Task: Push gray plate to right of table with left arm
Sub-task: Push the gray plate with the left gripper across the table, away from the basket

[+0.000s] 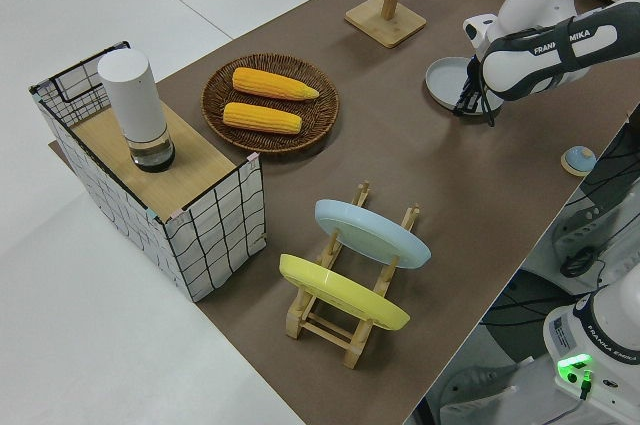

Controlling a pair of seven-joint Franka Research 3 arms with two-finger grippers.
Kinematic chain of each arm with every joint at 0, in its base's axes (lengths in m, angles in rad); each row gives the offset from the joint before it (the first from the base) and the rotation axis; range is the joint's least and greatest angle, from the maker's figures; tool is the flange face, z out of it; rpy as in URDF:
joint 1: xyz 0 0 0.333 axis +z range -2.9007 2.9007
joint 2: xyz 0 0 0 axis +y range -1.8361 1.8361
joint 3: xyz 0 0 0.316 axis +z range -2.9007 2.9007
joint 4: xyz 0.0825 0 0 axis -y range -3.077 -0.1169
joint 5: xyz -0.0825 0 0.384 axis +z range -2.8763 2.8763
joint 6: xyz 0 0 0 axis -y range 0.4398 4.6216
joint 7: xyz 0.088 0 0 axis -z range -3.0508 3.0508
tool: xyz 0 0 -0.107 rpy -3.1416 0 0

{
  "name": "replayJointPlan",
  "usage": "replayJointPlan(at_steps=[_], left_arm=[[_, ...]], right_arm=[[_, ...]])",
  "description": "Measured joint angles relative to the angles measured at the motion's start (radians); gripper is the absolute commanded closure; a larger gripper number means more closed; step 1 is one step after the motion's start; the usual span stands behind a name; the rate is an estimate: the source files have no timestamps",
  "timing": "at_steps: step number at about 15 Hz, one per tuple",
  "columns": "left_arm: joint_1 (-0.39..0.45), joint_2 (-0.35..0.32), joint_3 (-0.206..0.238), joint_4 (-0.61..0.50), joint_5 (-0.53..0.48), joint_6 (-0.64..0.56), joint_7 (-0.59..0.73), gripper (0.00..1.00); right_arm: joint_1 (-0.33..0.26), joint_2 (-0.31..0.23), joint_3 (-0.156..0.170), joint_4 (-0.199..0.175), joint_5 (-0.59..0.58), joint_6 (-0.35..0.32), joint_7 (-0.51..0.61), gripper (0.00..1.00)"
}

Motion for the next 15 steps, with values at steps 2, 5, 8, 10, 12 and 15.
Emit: replayJointPlan(at_steps=[2,5,8,10,12,15], left_arm=[[-0.04,0.024,-0.001,0.028,0.004,0.0,-0.074,1.0],[-0.09,0.063,-0.002,0.071,0.099,-0.001,-0.234,1.0],[-0.14,0.102,-0.003,0.12,0.193,-0.013,-0.396,1.0],[-0.177,0.13,-0.004,0.162,0.209,-0.032,-0.461,1.0],[-0.212,0.163,-0.004,0.213,0.211,-0.064,-0.508,1.0],[-0.26,0.21,-0.005,0.285,0.215,-0.106,-0.557,1.0]], right_arm=[[0.0,0.0,0.0,0.0,0.0,0.0,0.0,0.017],[0.0,0.0,0.0,0.0,0.0,0.0,0.0,0.017],[0.0,0.0,0.0,0.0,0.0,0.0,0.0,0.017],[0.0,0.0,0.0,0.0,0.0,0.0,0.0,0.017],[0.0,0.0,0.0,0.0,0.0,0.0,0.0,0.017],[0.0,0.0,0.0,0.0,0.0,0.0,0.0,0.017]])
